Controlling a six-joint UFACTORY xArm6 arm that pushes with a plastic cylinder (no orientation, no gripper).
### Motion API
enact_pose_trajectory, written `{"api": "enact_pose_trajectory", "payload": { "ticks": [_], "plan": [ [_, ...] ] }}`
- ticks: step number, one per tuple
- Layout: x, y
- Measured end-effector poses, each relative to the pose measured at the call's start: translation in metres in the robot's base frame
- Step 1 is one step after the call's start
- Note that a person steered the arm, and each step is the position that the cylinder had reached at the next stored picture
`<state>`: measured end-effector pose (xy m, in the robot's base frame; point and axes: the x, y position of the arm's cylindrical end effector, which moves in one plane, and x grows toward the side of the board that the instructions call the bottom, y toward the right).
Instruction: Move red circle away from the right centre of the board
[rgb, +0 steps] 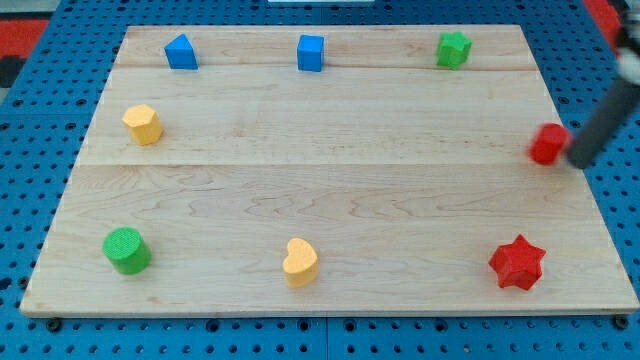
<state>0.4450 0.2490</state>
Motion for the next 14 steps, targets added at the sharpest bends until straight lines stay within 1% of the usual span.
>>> {"api": "enact_pose_trajectory", "payload": {
  "ticks": [1, 2, 3, 4, 5, 6, 7, 8, 9, 10, 11, 12, 13, 14],
  "plan": [
    [-0.035, -0.045],
    [-0.026, 0.037],
    [0.0, 0.057],
    [-0.046, 0.089],
    [-0.067, 0.007],
    [-0.103, 0.007],
    [-0.113, 0.021],
    [-0.097, -0.105],
    [-0.116, -0.157],
    [-0.128, -0.157],
    [-0.13, -0.209],
    [-0.135, -0.236],
    [-0.1, -0.199],
    [-0.077, -0.229]
  ]
}}
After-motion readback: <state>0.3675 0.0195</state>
